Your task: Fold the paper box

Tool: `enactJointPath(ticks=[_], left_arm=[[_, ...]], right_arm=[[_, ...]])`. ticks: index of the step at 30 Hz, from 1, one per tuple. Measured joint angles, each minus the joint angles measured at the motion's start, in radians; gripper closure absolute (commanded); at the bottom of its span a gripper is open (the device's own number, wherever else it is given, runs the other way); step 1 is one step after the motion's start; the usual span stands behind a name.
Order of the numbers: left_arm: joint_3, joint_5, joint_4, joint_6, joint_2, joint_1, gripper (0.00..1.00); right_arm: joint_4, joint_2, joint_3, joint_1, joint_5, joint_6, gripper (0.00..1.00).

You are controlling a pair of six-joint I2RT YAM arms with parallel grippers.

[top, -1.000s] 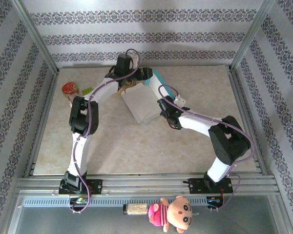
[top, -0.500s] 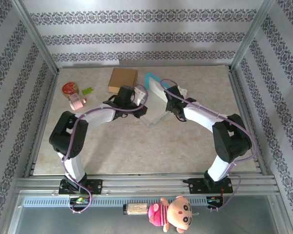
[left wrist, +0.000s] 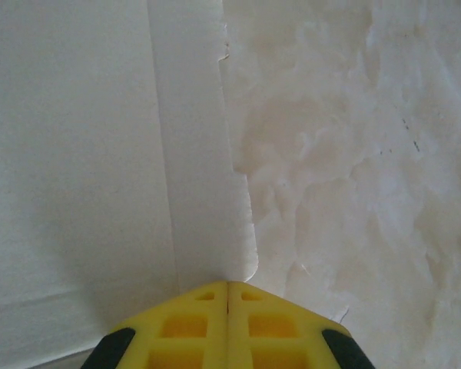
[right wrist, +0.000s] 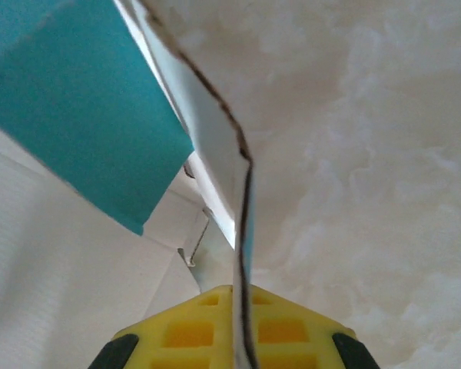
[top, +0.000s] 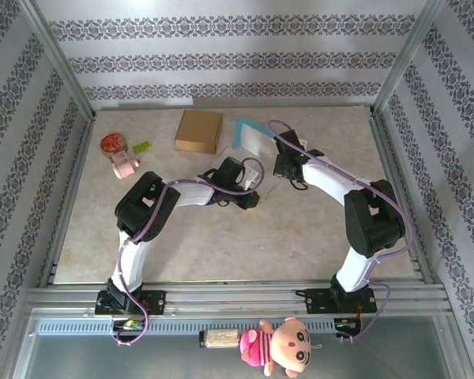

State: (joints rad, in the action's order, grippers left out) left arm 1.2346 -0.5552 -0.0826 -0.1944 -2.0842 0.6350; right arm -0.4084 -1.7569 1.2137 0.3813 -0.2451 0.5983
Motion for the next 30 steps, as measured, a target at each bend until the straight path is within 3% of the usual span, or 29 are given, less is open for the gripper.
enactJointPath(ticks=[30], left_arm=[[-0.009,-0.095,-0.157,-0.107,-0.048,0.000,1.00]], right_arm=[[0.029,-0.116,0.102,0.039,0.044,0.475,0.94]])
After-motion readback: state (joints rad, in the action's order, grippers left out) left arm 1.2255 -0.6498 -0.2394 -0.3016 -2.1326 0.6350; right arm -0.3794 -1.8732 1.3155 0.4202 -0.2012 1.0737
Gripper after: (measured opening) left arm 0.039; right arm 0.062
